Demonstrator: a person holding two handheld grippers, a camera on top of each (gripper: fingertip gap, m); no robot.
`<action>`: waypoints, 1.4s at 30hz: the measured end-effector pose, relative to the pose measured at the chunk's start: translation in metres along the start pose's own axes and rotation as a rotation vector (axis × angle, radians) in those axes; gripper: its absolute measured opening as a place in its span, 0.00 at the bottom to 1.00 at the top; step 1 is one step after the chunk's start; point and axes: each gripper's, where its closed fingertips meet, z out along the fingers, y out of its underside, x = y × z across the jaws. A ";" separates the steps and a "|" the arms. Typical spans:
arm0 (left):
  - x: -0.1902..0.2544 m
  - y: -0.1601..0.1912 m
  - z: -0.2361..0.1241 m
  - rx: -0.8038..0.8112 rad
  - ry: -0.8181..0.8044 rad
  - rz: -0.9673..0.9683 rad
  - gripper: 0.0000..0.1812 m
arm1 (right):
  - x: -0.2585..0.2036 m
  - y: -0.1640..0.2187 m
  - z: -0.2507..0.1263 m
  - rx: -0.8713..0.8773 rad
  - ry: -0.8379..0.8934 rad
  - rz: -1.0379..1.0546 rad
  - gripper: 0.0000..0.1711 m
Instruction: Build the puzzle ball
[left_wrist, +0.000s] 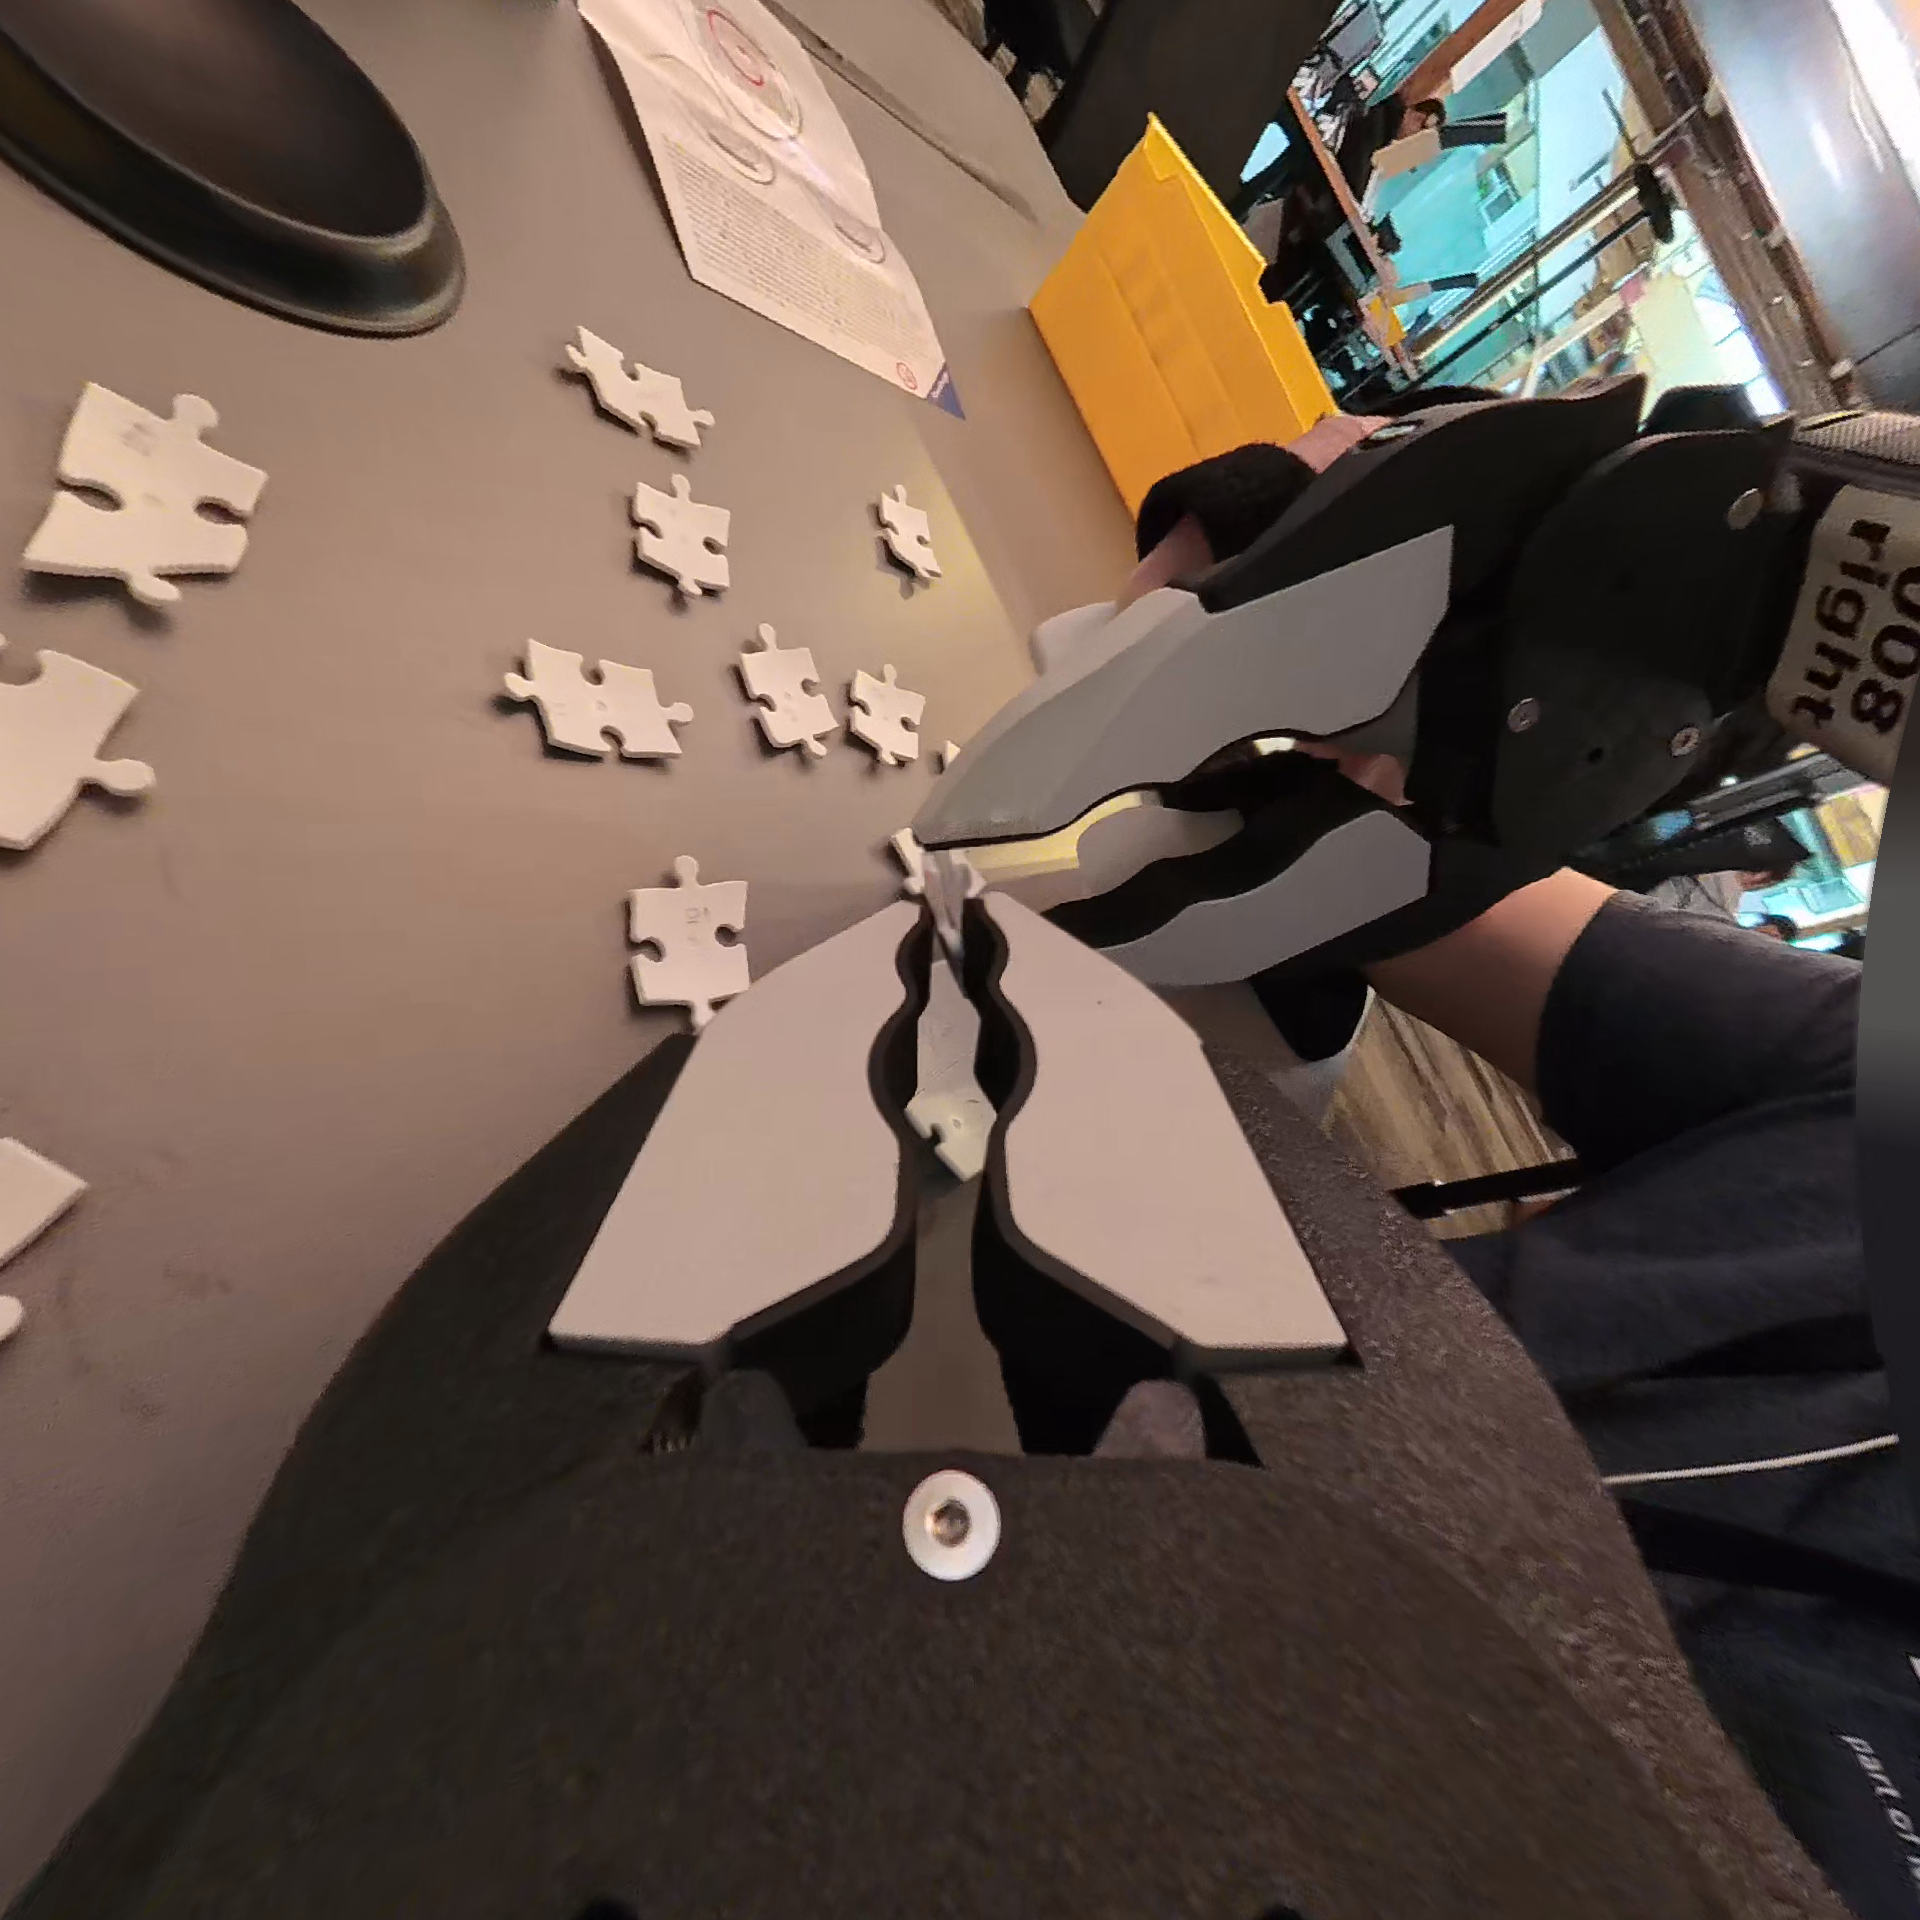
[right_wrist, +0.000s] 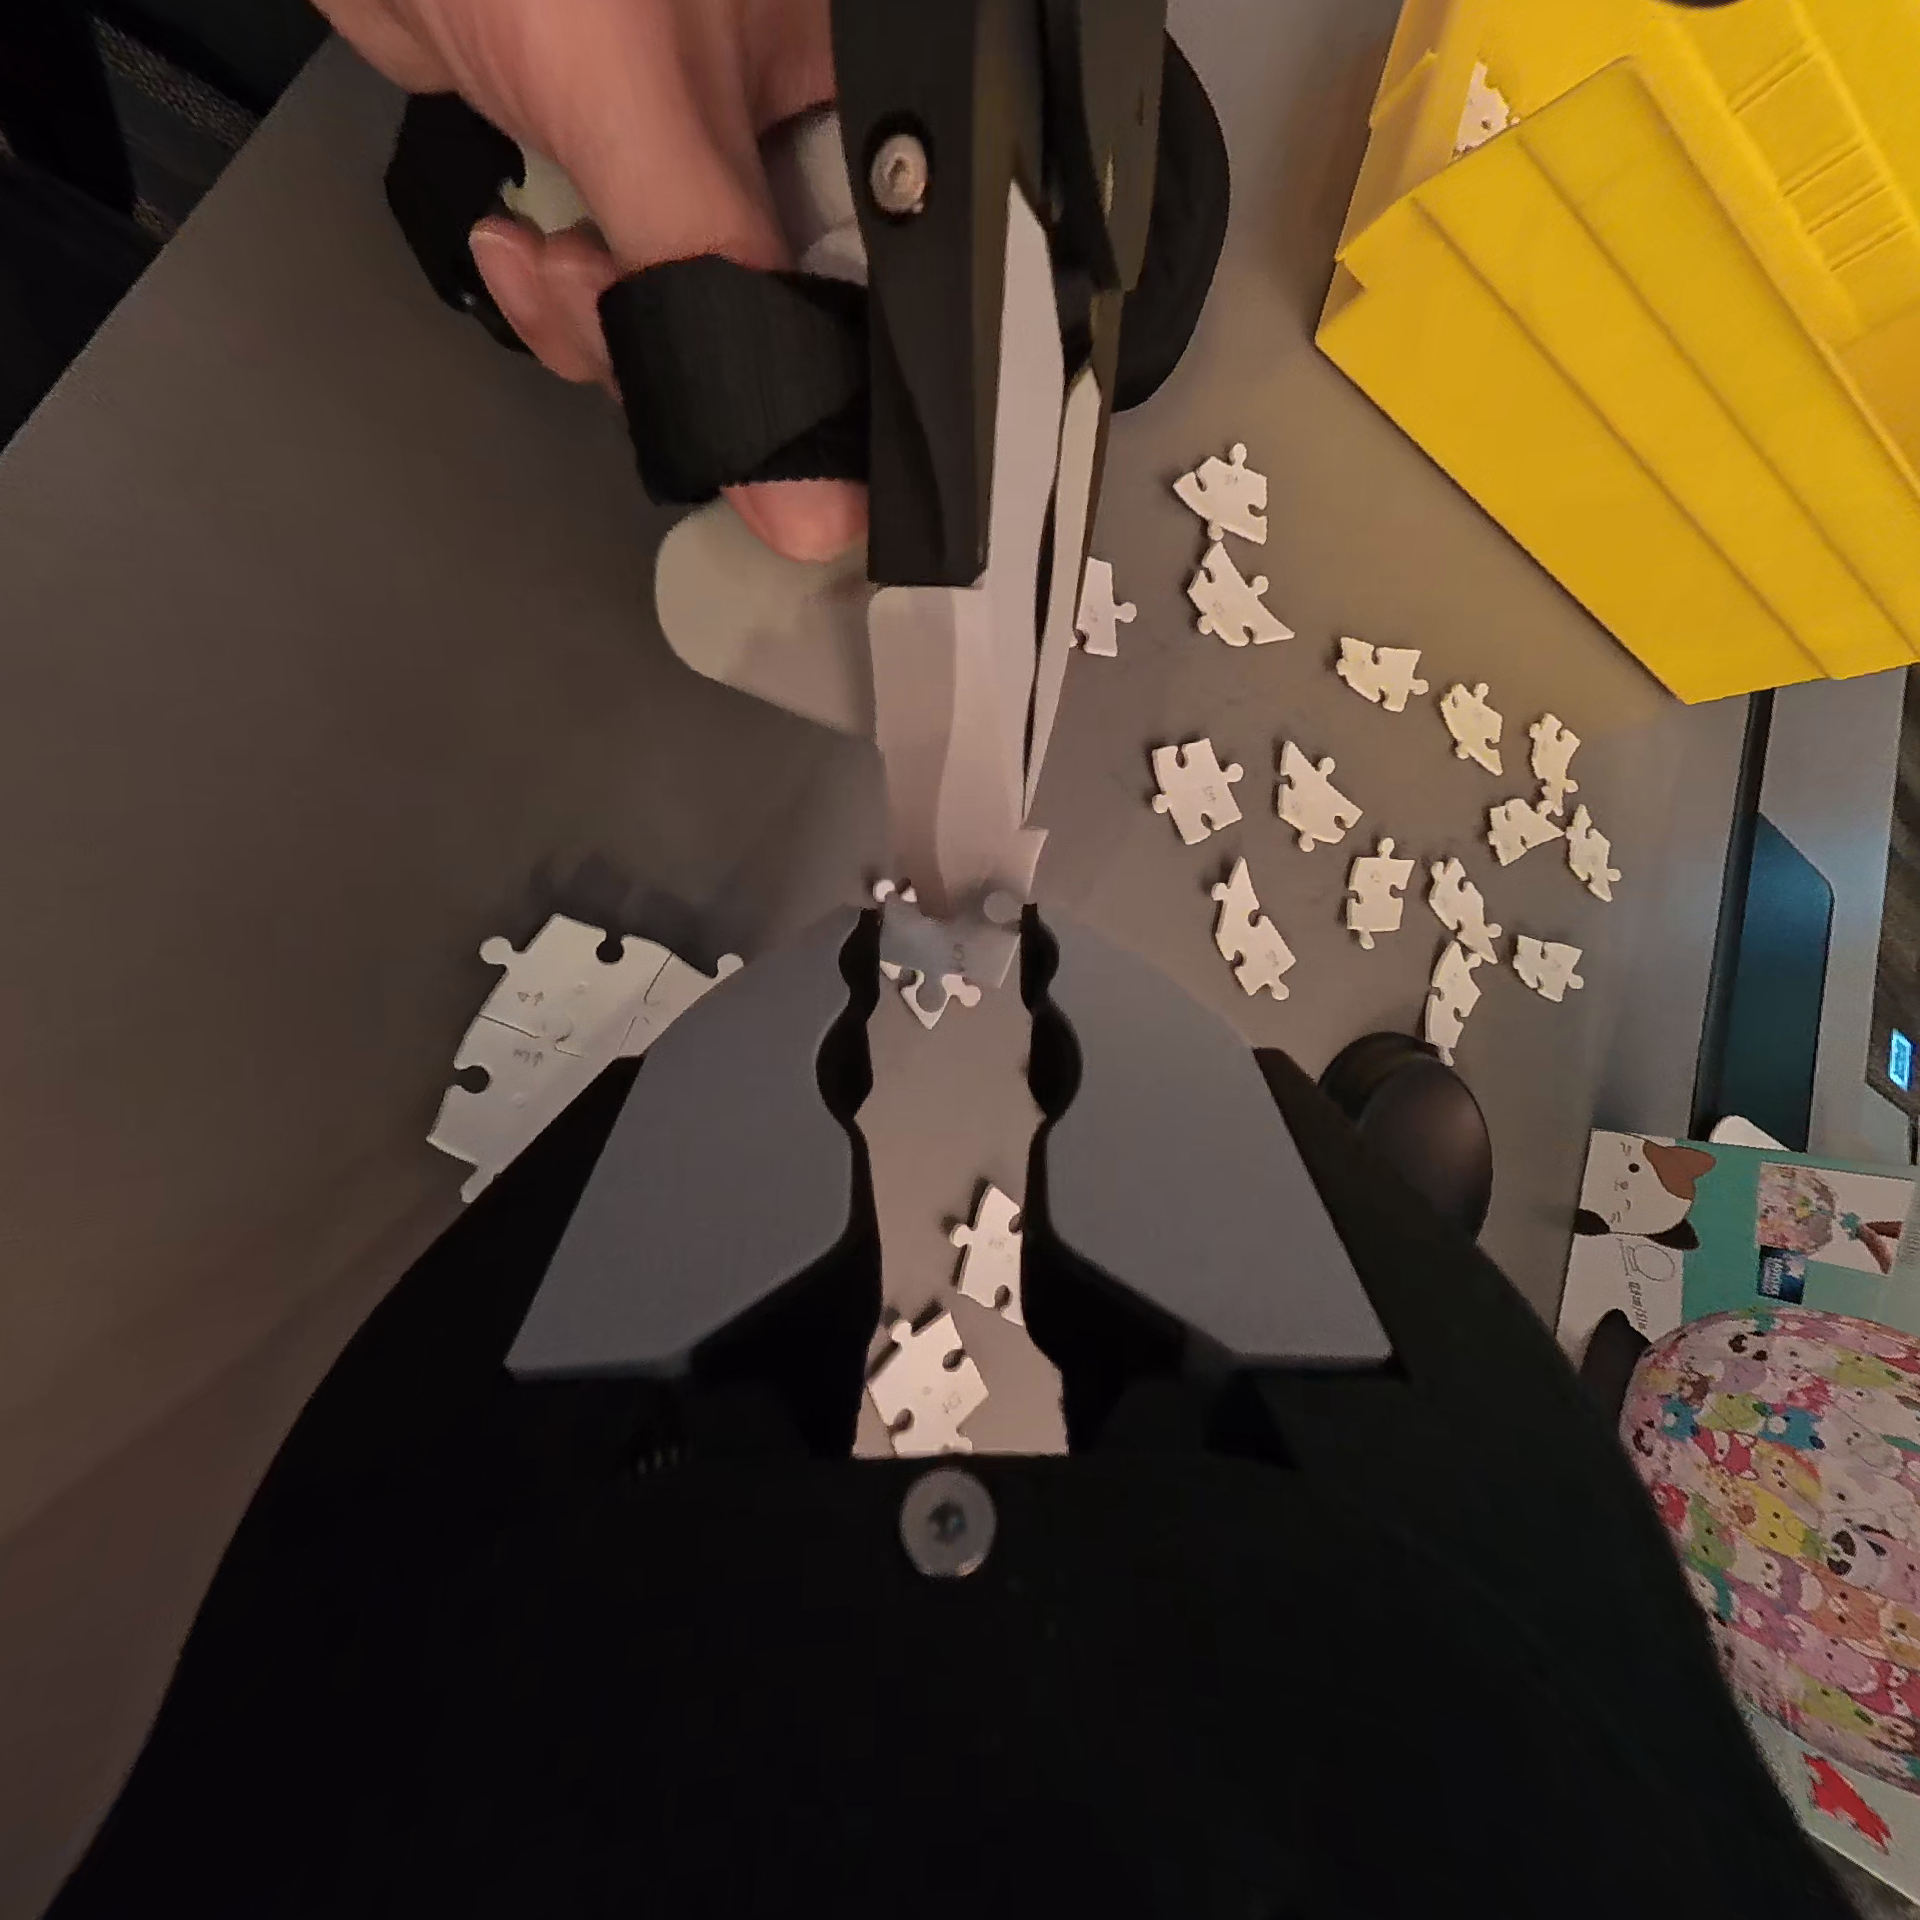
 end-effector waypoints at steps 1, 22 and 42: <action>-0.001 0.001 -0.001 -0.001 -0.008 0.005 0.03 | -0.001 -0.001 0.001 0.007 -0.003 0.010 0.16; -0.009 0.020 -0.022 -0.067 -0.112 0.051 0.01 | -0.002 0.000 0.010 0.138 -0.095 0.379 0.18; -0.002 0.041 -0.013 -0.113 -0.049 -0.065 0.01 | 0.000 0.007 0.012 0.147 -0.108 0.349 0.17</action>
